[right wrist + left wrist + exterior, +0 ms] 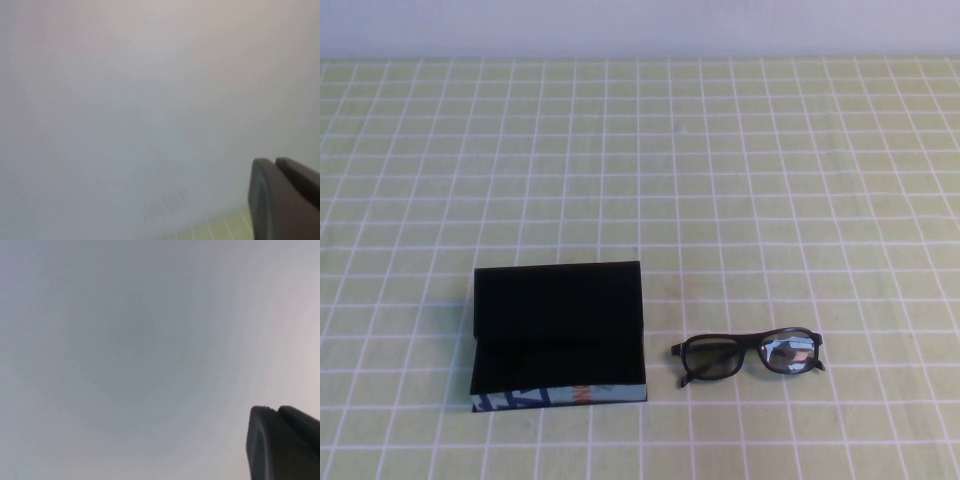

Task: Return glasses to glasses case

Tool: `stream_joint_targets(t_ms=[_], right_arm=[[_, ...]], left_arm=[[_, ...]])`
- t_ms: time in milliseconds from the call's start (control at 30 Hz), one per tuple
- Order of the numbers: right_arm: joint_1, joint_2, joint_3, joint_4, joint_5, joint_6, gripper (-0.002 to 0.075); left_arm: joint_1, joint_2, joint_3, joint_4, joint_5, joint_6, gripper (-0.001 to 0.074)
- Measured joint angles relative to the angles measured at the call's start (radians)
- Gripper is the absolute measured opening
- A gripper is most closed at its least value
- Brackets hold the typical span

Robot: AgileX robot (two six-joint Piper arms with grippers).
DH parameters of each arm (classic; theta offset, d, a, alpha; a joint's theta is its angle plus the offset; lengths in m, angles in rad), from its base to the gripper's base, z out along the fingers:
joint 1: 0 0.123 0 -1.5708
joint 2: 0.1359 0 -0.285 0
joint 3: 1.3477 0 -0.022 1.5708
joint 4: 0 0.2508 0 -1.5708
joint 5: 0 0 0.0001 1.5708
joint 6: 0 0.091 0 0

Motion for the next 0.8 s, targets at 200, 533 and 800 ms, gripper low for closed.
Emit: stream_joint_targets(t_ms=[200,533,800], right_arm=[[0.034,0.203,-0.002,0.232,0.237,-0.307,-0.0018],[0.101,0.463,-0.002,0.553,0.364,-0.814,-0.0018],[0.144,0.646,-0.018,0.655,0.446,-1.146,-0.0018]], left_arm=[[-0.025,0.196,-0.08,-0.033,0.345,0.121,-0.0003],[-0.11,0.546,-0.08,-0.203,0.646,0.367,-0.0003],[-0.111,0.63,-0.08,-0.259,0.604,0.394,-0.0003]])
